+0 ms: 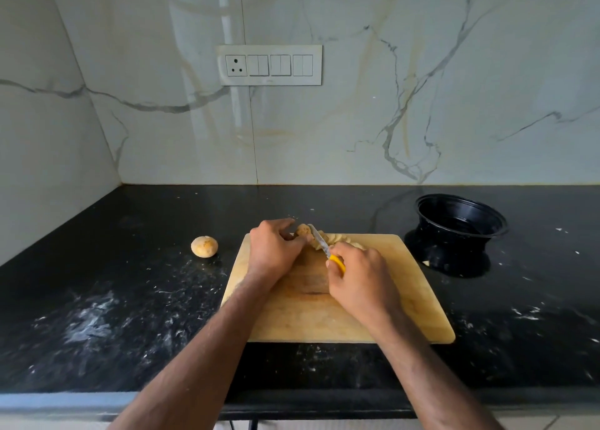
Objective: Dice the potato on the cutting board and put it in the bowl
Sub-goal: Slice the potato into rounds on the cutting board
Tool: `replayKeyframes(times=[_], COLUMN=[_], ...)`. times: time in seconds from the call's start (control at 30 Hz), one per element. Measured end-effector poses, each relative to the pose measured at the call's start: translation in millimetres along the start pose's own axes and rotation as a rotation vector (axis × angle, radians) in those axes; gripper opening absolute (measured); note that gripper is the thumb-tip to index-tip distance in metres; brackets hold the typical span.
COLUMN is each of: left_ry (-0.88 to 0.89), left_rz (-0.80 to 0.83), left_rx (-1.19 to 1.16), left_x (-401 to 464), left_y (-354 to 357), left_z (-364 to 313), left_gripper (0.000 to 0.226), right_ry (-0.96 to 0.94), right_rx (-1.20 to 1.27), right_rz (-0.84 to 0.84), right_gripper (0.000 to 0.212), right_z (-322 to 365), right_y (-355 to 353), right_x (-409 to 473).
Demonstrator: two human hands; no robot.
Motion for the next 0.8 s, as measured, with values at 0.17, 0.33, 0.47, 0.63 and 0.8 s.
replayKeyframes(times=[0.17, 0.33, 0.47, 0.63, 0.8], left_ry=[0.010, -0.051, -0.126, -0.179, 0.043], left_rz=[0.002, 0.003, -0.076, -0.078, 0.096], left_rx=[0.053, 0.072, 0.017, 0.020, 0.156], left_x=[2, 5, 7, 6, 19], left_y=[2, 4, -4, -5, -20], left_z=[0, 6, 13, 15, 13], left_gripper=[0.034, 0.017, 0.010, 0.018, 0.029], right_ry=[0.003, 0.004, 0.009, 0.006, -0.027], right_rx=[-0.086, -0.125, -0.128, -0.125, -0.141], right_rz=[0.042, 0.062, 0.064, 0.066, 0.044], right_gripper=[0.024, 0.023, 0.022, 0.022, 0.023], right_z=[1, 4, 5, 6, 8], right_y=[2, 3, 2, 2, 2], right_x=[0, 3, 3, 0, -5])
Point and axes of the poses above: each hand's wrist, its own x-axis towards the middle knuckle, its own y-axis out of the palm, z = x × y, the point moved 6 cm from there along x, towards the middle knuckle, and after that the axes turned 8 degrees about -y, right-handed, at the moved point
